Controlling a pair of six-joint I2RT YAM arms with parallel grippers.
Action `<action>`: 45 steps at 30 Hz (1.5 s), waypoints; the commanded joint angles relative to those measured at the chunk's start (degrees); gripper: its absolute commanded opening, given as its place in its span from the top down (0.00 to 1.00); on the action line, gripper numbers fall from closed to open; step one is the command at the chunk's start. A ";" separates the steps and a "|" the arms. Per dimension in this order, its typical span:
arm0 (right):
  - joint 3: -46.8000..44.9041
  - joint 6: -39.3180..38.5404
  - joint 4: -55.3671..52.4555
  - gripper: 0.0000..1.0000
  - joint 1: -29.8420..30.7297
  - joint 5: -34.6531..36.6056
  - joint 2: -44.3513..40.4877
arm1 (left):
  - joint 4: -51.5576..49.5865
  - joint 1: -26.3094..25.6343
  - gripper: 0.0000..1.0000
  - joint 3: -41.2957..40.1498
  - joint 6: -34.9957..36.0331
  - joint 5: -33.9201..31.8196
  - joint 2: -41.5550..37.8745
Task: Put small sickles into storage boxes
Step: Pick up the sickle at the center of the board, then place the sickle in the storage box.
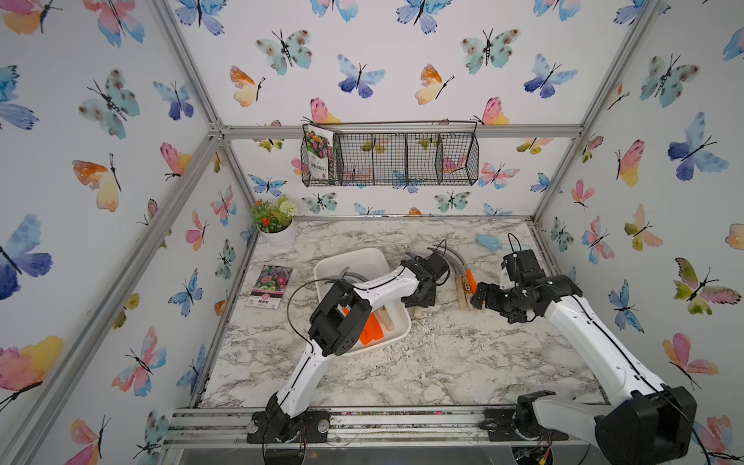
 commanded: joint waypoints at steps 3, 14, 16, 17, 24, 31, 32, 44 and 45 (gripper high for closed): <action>2.41 -1.06 0.39 0.02 -0.22 -1.36 0.69 | -1.65 -0.15 0.98 -0.55 -0.82 1.87 -5.14; 4.68 -0.85 0.49 0.02 -0.13 -2.70 2.14 | -1.63 0.05 0.98 -2.01 -0.66 1.62 -10.62; 4.97 -0.61 0.72 0.02 -0.12 -3.06 2.18 | -1.64 0.15 0.98 -2.83 -0.75 1.43 -11.83; 5.07 -0.41 0.91 0.02 -0.05 -3.29 2.25 | -1.44 0.31 0.98 -3.48 -0.88 1.50 -12.69; 6.15 0.99 1.43 0.02 1.80 -3.09 2.70 | -0.37 0.25 0.98 -7.99 -1.80 0.61 -19.08; 7.36 3.44 2.34 0.02 6.49 -0.96 3.14 | -0.25 0.30 0.98 -12.59 -2.86 -1.11 -24.85; 7.52 3.82 2.57 0.02 7.23 -0.61 3.21 | -0.21 0.29 0.98 -13.22 -3.06 -1.37 -25.67; 9.94 9.74 5.01 0.02 18.99 4.48 6.19 | -0.37 0.36 0.98 -23.30 -5.15 -4.71 -36.30; 10.16 10.16 5.11 0.02 19.77 4.80 6.52 | -0.37 0.40 0.98 -24.09 -5.24 -4.82 -37.04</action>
